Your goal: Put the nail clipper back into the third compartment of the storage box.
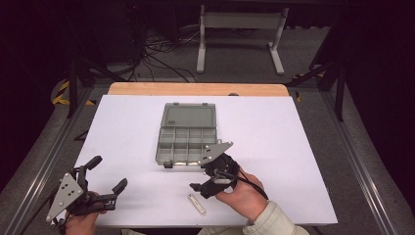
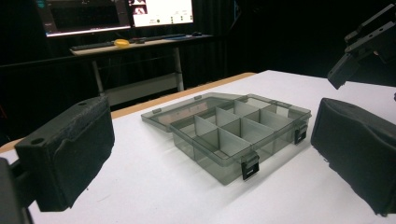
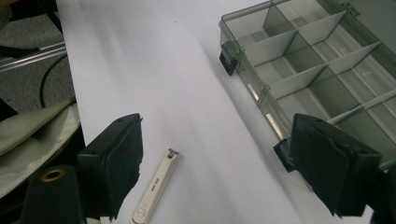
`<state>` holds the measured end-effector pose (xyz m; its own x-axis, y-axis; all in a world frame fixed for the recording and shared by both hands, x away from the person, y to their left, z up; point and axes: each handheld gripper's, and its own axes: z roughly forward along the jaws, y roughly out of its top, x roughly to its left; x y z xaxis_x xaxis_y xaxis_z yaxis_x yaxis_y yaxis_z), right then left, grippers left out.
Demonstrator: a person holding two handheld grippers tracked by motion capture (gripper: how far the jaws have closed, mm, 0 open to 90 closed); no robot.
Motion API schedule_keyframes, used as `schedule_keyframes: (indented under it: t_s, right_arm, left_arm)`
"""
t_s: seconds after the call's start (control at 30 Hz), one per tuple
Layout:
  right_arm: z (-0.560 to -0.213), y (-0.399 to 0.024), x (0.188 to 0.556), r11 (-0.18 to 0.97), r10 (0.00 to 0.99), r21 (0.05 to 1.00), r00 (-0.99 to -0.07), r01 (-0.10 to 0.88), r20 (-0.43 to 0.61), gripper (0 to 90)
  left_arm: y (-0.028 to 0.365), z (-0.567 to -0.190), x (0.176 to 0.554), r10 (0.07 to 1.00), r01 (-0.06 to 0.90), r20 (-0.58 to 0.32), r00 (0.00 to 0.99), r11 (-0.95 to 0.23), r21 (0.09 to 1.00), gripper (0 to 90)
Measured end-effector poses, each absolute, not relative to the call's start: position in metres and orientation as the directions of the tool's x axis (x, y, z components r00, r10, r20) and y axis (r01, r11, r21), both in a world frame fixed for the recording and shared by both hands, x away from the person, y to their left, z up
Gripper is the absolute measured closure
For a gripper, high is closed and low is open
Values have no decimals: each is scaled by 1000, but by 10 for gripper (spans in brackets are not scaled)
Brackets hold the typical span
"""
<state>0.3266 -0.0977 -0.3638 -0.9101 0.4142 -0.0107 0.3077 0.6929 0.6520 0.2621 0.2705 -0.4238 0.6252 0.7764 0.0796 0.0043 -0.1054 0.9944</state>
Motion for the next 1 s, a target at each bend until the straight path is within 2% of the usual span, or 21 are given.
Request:
schedule_keyframes:
  t_s: [0.27,0.6,1.0]
  right_arm:
    - [-369,-93,326,733,415,601,-910,319,-23,187]
    - [-382,-86,322,729,411,605,-912,322,-9,195]
    - [-404,-70,318,748,417,562,-909,354,18,224]
  left_arm:
    - [270,-424,263,775,2,85,626,-111,994,5]
    - [270,-424,264,775,4,82,627,-108,994,5]
    - [270,-424,264,774,2,86,627,-111,994,5]
